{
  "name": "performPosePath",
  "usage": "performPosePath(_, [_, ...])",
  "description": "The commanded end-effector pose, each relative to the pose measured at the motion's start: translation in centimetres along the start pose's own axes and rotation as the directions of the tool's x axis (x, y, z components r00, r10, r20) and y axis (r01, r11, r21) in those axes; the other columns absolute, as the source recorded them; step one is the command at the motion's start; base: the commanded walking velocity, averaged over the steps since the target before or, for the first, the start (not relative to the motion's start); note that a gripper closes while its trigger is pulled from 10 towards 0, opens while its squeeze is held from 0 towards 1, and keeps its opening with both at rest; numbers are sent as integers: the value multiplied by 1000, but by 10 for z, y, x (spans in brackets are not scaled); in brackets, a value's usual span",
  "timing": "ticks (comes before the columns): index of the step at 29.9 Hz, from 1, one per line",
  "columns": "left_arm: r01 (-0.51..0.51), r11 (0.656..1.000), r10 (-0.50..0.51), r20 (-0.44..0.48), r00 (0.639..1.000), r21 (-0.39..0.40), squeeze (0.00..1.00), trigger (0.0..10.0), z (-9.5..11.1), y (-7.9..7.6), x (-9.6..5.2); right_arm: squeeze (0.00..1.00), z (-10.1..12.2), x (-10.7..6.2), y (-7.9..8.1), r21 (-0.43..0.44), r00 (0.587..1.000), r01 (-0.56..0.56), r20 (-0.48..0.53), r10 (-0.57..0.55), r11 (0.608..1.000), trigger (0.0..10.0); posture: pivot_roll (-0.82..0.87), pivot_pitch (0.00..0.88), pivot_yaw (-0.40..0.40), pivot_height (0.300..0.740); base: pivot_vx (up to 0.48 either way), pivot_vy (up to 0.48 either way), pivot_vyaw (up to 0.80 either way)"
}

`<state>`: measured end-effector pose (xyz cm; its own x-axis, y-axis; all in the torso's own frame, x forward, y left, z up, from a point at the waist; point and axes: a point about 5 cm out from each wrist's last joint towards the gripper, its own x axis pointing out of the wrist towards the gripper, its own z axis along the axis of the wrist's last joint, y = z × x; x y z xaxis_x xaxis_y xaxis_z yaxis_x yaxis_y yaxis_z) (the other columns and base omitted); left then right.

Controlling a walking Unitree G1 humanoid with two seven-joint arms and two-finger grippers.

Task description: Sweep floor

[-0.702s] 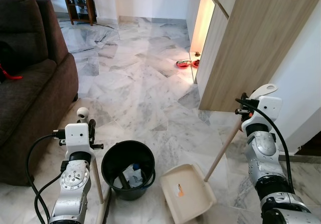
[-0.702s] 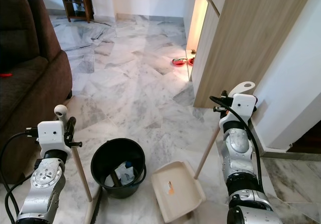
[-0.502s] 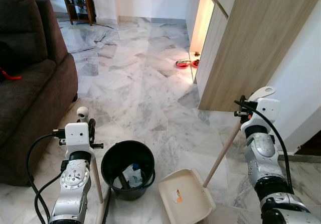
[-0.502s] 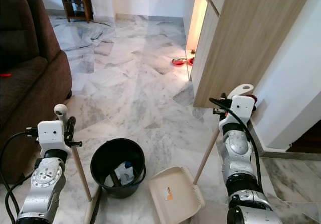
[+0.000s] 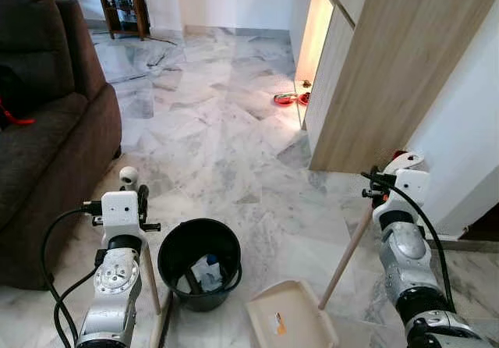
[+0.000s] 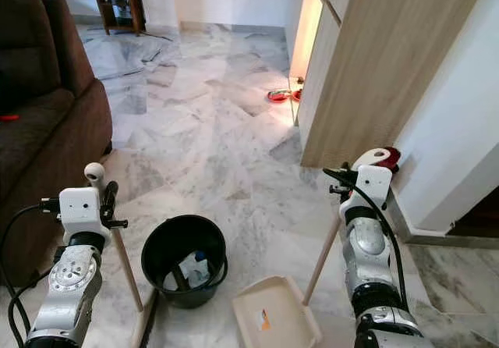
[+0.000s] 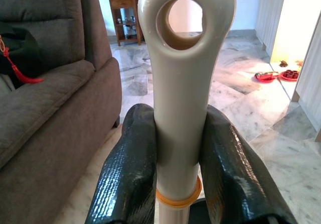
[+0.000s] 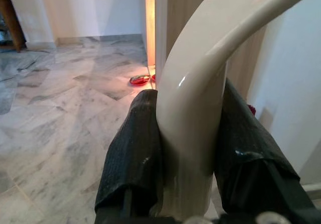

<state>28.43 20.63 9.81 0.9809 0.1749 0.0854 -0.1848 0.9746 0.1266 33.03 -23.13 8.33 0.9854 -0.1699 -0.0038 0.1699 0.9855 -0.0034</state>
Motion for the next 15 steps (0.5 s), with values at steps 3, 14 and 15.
performPosePath(3, [3,1000,-4,44,999,21,0,10000,8,0,5,0,5,-1,-6,-28,999,-8,45,9,1000,10000,3,0,-41,740,0,0,0])
performPosePath(14, [7,1000,-8,40,999,25,0,10000,6,-1,5,0,2,-6,-15,-21,999,5,43,-4,1000,10000,-7,0,-38,740,0,0,0])
performPosePath(15, [8,1000,-9,40,999,25,0,10000,6,-1,5,0,2,-6,-14,-20,999,8,43,-7,1000,10000,-7,0,-38,740,0,0,0])
